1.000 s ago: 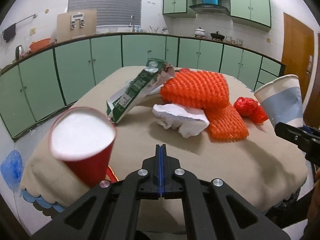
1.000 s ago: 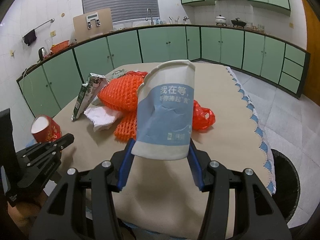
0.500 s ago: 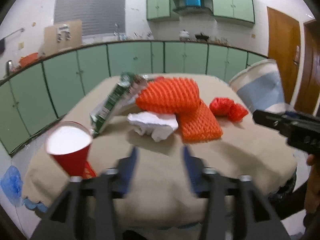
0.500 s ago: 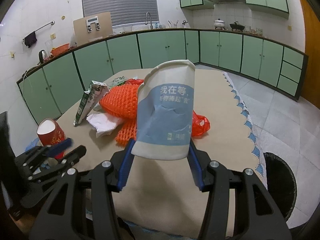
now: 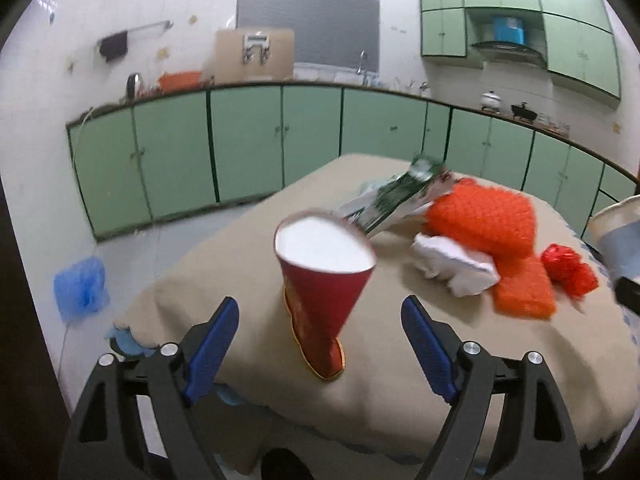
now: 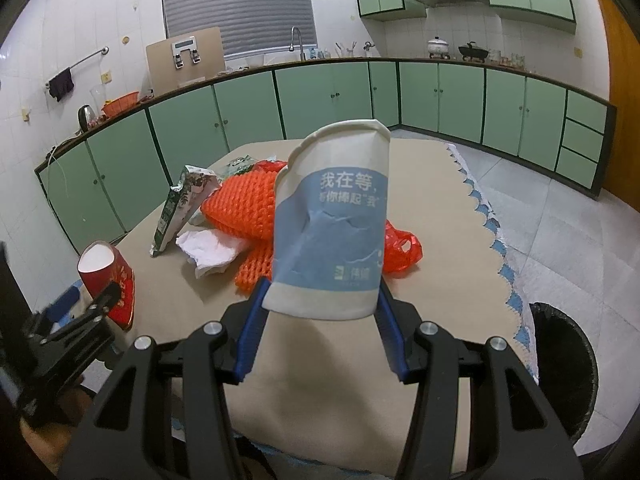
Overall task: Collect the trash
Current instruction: 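Grasp the red paper cup with the left tool while the right tool holds the white-and-blue cup, then carry both cups over the bin and open both tools to drop them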
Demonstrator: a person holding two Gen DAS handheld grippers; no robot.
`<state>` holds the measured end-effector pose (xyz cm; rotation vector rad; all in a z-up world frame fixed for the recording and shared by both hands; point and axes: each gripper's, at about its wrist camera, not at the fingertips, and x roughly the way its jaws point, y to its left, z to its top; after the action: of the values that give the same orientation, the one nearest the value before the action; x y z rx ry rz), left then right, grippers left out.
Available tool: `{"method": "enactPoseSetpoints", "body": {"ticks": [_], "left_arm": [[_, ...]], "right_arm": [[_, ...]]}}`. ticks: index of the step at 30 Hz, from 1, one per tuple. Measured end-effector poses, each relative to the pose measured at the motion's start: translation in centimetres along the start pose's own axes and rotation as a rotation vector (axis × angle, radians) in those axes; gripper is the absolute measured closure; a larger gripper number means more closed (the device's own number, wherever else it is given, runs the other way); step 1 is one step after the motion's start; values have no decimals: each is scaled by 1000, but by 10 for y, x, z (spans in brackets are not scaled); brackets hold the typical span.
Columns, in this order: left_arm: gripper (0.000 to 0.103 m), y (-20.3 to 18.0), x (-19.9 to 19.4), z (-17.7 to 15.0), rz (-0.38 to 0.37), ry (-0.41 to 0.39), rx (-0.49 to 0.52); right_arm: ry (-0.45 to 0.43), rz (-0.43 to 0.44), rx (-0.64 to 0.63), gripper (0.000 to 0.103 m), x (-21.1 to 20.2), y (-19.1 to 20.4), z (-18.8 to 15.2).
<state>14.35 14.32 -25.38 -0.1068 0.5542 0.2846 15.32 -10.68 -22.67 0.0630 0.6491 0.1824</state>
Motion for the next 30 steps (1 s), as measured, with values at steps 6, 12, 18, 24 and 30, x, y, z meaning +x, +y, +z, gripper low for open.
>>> {"method": "enactPoseSetpoints", "body": {"ticks": [6,12,18,24,30], "left_arm": [[94,13,17,-1,-52,58,-17],[96,12,-9,8,-80,-8,-8],[96,-16,-40,17,-156,-24,30],[96,-70,-66,27,-270,-45,94],[96,-136,-82,31,-399,-61,179]], "right_arm": [[0,-11,0,53,-2,-2,0],[-11,-20,4,53,-11,-7,2],[-46,-40,19,53,-34,-22,7],[-68,-100,60,53,-61,-61,4],[-70,-202,123,53,-83,-119,-12]]}}
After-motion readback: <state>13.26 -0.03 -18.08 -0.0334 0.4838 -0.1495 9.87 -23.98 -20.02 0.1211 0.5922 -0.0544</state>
